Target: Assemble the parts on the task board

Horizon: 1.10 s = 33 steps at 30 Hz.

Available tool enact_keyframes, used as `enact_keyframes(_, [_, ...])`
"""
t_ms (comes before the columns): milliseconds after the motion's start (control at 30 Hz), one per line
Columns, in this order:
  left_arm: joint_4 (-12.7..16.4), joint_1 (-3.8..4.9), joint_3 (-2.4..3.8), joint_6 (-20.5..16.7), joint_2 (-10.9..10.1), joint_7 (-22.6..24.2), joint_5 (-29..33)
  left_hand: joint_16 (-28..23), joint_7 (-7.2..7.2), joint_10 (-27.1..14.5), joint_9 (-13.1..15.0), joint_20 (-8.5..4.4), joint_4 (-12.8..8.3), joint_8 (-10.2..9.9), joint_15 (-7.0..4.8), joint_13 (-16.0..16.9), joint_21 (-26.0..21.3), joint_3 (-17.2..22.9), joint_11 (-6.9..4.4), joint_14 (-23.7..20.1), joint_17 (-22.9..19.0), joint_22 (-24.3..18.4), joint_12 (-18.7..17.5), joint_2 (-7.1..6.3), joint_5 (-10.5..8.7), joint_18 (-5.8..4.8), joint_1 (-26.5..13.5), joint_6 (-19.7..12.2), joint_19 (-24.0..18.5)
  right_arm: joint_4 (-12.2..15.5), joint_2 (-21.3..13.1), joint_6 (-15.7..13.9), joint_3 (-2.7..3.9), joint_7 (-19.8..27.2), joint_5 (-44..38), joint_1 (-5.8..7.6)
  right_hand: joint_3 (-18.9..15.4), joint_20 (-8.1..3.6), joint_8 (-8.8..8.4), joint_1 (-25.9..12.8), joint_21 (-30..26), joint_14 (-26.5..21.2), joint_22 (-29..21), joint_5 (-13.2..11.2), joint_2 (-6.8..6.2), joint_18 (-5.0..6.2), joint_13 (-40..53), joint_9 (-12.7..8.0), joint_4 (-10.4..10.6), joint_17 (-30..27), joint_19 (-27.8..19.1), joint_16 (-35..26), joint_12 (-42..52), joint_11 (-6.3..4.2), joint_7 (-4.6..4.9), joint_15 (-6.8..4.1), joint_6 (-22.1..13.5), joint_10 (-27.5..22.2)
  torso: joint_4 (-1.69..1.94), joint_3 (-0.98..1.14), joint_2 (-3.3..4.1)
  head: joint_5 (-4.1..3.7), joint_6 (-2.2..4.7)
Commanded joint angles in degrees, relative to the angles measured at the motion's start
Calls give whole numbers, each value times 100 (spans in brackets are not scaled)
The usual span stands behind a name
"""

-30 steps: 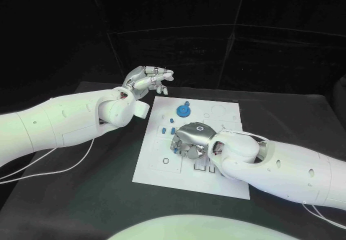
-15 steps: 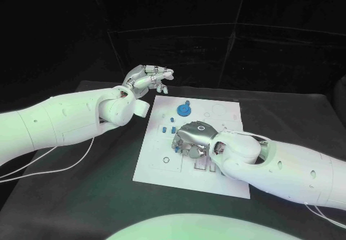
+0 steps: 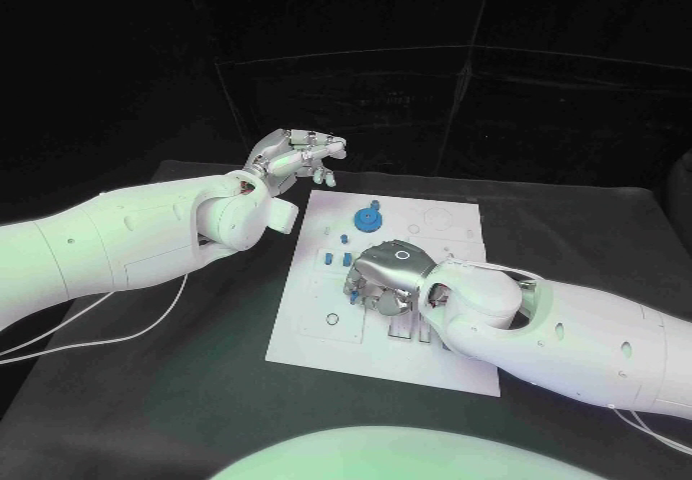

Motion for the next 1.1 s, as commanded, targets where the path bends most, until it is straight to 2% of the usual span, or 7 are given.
enact_keyframes(33, [4,8,4,70,1,11,20,-34,-1,-24,-5,3,-3,29,15,-6,-36,-41,2,-38,-5,-5,30,26,3,31,47,-58,-23,3,9,140,2,-58,-139,7,40,5,-9,-69,6,149,-2,6,0,-53,-4,6,9,3,4,26,-13,23,28,-12,13,6,2,1,4,8,-12])
enact_keyframes(400, [1,8,4,82,4,2,20,-34,-1,-24,-5,3,-3,29,15,-6,-36,-41,2,-38,-5,-5,30,26,3,31,47,-58,-23,5,27,378,3,-60,-177,7,43,5,-7,-107,9,149,3,-6,-18,-54,-2,7,5,-1,5,28,-11,22,26,-12,16,11,-3,1,-1,11,-34])
enact_keyframes(533, [-3,8,4,90,12,0,20,-34,-1,-24,-5,3,-3,29,15,-6,-36,-41,2,-38,-5,-5,30,26,3,31,47,-58,-23,8,36,380,3,-47,-173,7,43,5,-7,-107,9,149,3,-6,-18,-54,-2,7,5,-1,5,28,-11,22,26,-12,16,11,-1,5,1,12,-33])
enact_keyframes(867, [-16,8,4,97,19,-6,20,-34,-1,-24,-5,3,-3,29,15,-6,-36,-41,2,-38,-5,-5,30,26,3,31,47,-58,-23,-17,64,363,3,-74,-160,7,51,9,-27,-200,-7,141,-21,-11,-51,-50,-9,-1,9,-30,-9,14,-31,31,35,-4,-30,-28,-2,-2,1,7,-23])
enact_keyframes(1000, [-18,8,4,103,23,-12,20,-34,-1,-24,-5,3,-3,29,15,-6,-36,-41,2,-38,-5,-5,30,26,3,31,47,-58,-23,-65,88,354,3,-111,-127,8,18,70,-72,-458,-68,118,-113,30,-180,-41,-56,-36,89,-101,-60,-25,-192,153,165,93,-448,-354,3,-4,-1,4,-26])
enact_keyframes(1100, [-19,8,4,111,23,-18,20,-34,-1,-24,-5,3,-3,29,15,-6,-36,-41,2,-38,-5,-5,30,26,3,31,47,-58,-23,-98,105,325,3,-130,-111,8,-53,140,-66,-594,-169,99,-270,-39,-267,-12,-60,-30,123,-157,-136,-56,-288,265,272,170,-742,-594,0,-1,3,6,-26])
